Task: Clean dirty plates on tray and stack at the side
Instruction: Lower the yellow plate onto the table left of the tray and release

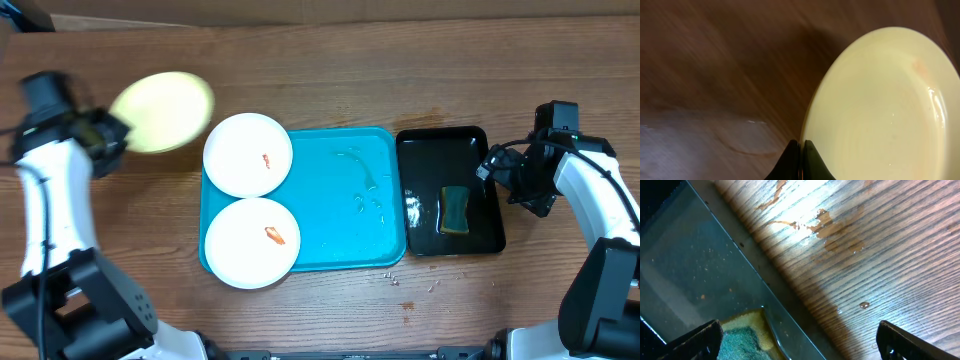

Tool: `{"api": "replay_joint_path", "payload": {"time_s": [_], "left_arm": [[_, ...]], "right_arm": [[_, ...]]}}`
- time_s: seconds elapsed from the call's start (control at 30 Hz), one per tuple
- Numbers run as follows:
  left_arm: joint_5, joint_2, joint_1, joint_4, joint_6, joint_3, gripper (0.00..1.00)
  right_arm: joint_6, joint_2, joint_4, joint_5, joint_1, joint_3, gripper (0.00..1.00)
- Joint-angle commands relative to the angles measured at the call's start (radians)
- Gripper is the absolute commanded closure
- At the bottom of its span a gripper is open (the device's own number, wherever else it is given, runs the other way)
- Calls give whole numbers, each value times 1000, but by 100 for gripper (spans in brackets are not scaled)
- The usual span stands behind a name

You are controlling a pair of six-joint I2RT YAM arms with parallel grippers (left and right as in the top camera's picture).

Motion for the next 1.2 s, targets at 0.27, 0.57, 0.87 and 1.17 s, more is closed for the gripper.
{"api": "replay_joint_path", "payload": {"time_s": [0.27, 0.57, 0.87, 1.17], "left_arm": [[-303, 79, 142, 61, -13, -148, 96], [-47, 174, 135, 93, 154, -178, 46], [281, 56, 101, -268, 281, 13, 35], [153, -204, -91, -424, 315, -227, 31]], "right_arm": [[5, -16, 5, 2, -4, 22, 0], [5, -16, 5, 2, -4, 22, 0], [5, -16, 5, 2, -4, 22, 0], [5, -16, 5, 2, -4, 22, 0]]}}
